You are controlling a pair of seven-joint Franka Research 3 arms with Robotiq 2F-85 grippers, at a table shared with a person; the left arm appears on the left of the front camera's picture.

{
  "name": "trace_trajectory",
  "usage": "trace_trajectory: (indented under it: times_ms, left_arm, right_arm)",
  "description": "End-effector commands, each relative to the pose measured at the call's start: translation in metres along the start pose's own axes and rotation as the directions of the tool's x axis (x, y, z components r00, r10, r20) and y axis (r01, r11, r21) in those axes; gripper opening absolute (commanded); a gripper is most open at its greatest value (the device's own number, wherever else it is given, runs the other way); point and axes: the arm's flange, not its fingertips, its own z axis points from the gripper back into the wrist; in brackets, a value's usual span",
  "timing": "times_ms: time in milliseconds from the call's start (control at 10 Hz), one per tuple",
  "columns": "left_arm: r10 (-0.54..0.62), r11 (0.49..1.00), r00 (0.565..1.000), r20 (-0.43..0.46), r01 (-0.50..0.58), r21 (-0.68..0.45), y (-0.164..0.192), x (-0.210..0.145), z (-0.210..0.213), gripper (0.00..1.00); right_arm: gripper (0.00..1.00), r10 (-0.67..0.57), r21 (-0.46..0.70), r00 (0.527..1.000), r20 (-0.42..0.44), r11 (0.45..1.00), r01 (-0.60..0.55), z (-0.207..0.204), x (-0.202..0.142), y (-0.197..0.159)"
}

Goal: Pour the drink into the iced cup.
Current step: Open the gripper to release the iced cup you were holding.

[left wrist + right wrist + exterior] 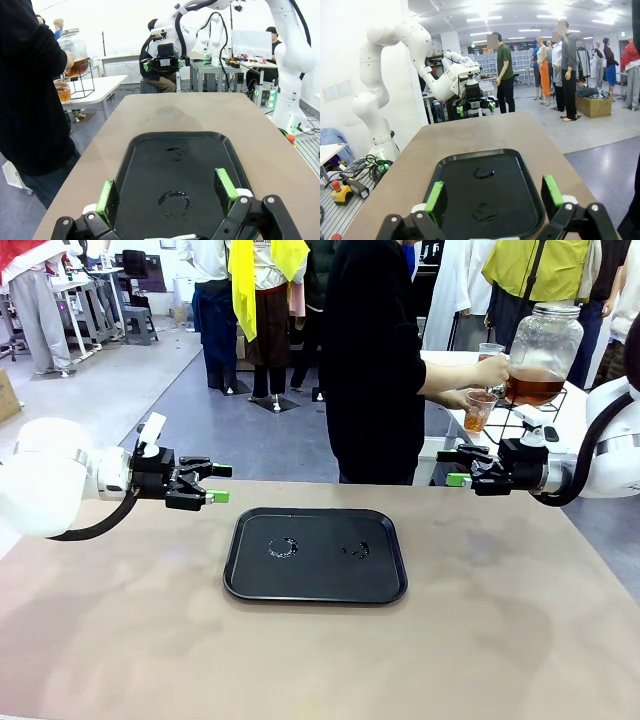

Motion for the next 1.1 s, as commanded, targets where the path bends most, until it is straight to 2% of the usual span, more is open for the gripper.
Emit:
trace_trajectory:
  times_ms: [0, 1000]
  left_arm:
    - [0.009, 1.000, 1.000, -0.005, -0.009, 0.004, 0.0019, 0.0026, -0.0008, 1.00]
    - [0.009, 1.000, 1.000, -0.005, -0.009, 0.004, 0.0019, 0.0026, -0.0008, 1.00]
  right_arm:
    - [1.00, 0.007, 0.002, 1.000, 0.001, 1.000, -0.007, -0.0003, 0.0035, -0.0008]
    - [1.00, 0.007, 0.002, 1.000, 0.001, 1.000, -0.007, -0.0003, 0.0035, -0.0008]
